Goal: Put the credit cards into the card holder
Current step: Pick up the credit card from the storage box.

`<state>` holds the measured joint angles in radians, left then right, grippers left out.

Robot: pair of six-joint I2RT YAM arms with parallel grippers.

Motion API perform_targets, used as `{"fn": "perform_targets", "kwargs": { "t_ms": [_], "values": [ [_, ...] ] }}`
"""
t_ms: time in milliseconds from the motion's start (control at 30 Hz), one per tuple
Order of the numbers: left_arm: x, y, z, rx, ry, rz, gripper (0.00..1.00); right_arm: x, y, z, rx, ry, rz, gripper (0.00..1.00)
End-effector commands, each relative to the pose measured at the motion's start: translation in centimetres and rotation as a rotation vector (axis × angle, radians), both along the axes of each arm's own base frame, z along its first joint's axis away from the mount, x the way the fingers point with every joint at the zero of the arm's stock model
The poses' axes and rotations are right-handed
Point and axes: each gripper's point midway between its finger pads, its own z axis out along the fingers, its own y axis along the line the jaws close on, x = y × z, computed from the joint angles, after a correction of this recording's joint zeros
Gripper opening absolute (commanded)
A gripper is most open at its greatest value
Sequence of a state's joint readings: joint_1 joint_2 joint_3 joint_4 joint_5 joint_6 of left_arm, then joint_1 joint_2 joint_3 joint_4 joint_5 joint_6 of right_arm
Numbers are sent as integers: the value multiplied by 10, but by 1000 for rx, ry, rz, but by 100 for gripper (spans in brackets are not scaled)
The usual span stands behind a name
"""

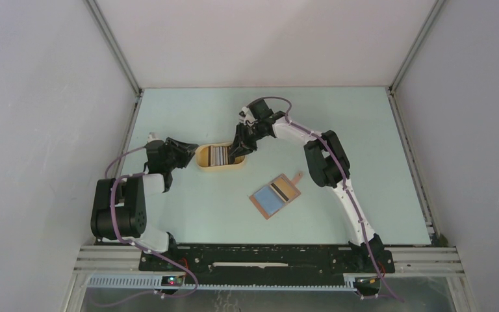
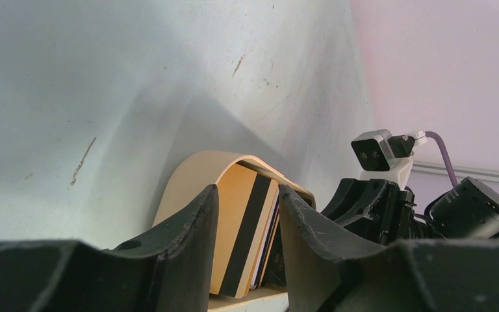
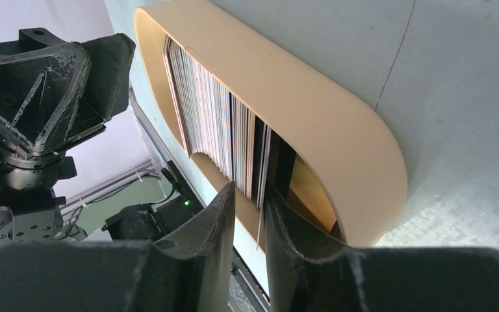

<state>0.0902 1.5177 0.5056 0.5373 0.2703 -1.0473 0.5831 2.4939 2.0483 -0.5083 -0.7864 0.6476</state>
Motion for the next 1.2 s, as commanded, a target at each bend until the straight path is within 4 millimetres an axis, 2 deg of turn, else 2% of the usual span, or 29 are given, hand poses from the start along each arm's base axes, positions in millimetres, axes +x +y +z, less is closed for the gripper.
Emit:
{"fn": "perform_targets", "kwargs": {
  "t_ms": [0, 100, 400, 533, 733, 967, 1033, 1100, 1167],
  "values": [
    [15, 2, 22, -2, -68, -7, 44, 5, -3, 41, 29, -86, 0, 30],
    [15, 2, 21, -2, -65, -7, 44, 5, -3, 41, 26, -88, -1, 27],
    [15, 3, 23, -3, -75, -3, 44, 9, -9, 43, -2, -121, -14, 4],
    [12, 3, 28, -12, -114, 3, 44, 15, -17, 49, -55, -189, -27, 0],
    [7, 6, 36, -25, -172, 12, 45, 16, -22, 65, -65, -249, -22, 0],
    [5, -3, 63, -38, -327, -54, 47, 3, -29, 77, -79, -313, 26, 0],
    [4, -9, 77, -36, -394, -99, 48, -3, -32, 81, -83, -340, 48, 0],
    [-1, -16, 93, -31, -475, -145, 48, -13, -38, 88, -75, -376, 96, 0],
    [-9, -22, 110, -8, -548, -188, 48, -31, -46, 105, -20, -445, 196, 0]
  ]
}}
